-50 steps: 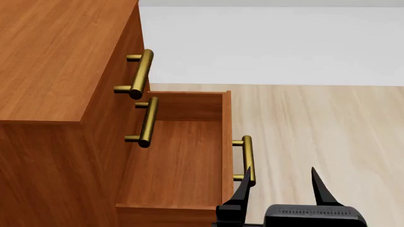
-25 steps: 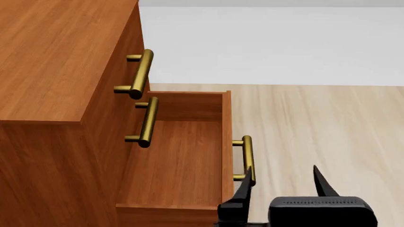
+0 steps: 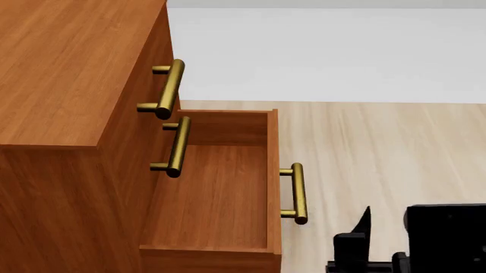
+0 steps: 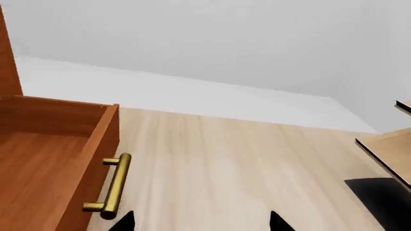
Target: Put the bowl in the bottom drawer of the cabinet.
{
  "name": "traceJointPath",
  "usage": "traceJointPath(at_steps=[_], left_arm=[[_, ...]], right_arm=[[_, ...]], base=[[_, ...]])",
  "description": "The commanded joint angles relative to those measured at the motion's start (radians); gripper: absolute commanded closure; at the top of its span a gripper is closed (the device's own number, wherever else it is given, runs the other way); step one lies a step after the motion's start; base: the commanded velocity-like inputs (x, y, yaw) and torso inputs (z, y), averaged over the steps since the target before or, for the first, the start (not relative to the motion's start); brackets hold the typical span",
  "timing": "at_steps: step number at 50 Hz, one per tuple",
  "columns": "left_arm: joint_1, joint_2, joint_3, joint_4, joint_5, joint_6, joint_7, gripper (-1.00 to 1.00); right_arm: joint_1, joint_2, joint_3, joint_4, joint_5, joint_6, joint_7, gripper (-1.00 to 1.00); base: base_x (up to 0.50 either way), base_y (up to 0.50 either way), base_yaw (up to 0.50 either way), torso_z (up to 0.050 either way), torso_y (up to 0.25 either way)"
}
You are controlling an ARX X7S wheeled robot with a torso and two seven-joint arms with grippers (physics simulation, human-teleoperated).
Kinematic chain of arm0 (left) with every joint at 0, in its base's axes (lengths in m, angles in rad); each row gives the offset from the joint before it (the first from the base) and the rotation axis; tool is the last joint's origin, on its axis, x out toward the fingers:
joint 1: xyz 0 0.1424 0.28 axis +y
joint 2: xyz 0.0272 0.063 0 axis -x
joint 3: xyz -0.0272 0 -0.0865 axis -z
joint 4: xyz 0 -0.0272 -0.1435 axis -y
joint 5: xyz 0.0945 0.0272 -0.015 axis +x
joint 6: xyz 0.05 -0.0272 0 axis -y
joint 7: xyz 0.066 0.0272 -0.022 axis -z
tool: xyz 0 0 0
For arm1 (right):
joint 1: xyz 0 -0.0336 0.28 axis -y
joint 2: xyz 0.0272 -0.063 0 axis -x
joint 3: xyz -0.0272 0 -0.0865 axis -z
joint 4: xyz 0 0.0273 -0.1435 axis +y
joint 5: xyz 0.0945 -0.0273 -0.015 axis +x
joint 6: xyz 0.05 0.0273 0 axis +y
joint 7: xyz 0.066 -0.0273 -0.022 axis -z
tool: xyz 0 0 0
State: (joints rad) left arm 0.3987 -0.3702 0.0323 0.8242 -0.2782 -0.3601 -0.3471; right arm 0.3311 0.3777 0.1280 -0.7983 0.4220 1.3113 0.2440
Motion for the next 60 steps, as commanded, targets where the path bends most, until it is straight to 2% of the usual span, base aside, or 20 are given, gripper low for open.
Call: traceJointPath(at_steps=[1, 5, 7, 16, 41, 55, 60], left_arm=[[-0.004, -0.003, 0.002, -0.005, 0.003, 0.001, -0.007, -1.00], [-0.002, -0.002, 0.000, -0.008, -0.003, 0.006, -0.007, -1.00], [-0.002, -0.003, -0.001, -0.008, -0.004, 0.007, -0.008, -1.00], [0.002, -0.004, 0.000, -0.011, -0.004, 0.019, -0.008, -1.00], [-0.001, -0.010, 0.005, -0.010, -0.008, 0.021, -0.020, -1.00], [0.000, -0.013, 0.009, -0.005, -0.012, 0.021, -0.025, -1.00], [-0.001, -0.014, 0.009, -0.008, -0.013, 0.023, -0.026, -1.00]], right_arm=[[0.071, 0.057, 0.132, 0.071, 0.069, 0.200, -0.052, -1.00], [0.088, 0.098, 0.173, 0.087, 0.089, 0.253, -0.053, -1.00], [0.080, 0.128, 0.217, 0.132, 0.156, 0.258, -0.014, -1.00], [0.060, 0.208, 0.240, 0.262, 0.265, 0.237, 0.039, -1.00], [0.104, 0.330, 0.130, 0.564, 0.232, 0.142, -0.005, -1.00], [0.159, 0.335, -0.033, 0.768, 0.171, 0.039, -0.055, -1.00], [0.158, 0.329, -0.047, 0.822, 0.159, 0.007, -0.067, -1.00]], base=[[0.00, 0.00, 0.00, 0.000, 0.000], [0.00, 0.00, 0.00, 0.000, 0.000], [0.00, 0.00, 0.00, 0.000, 0.000], [0.00, 0.00, 0.00, 0.000, 0.000], [0.00, 0.00, 0.00, 0.000, 0.000], [0.00, 0.00, 0.00, 0.000, 0.000], [0.00, 0.00, 0.00, 0.000, 0.000]])
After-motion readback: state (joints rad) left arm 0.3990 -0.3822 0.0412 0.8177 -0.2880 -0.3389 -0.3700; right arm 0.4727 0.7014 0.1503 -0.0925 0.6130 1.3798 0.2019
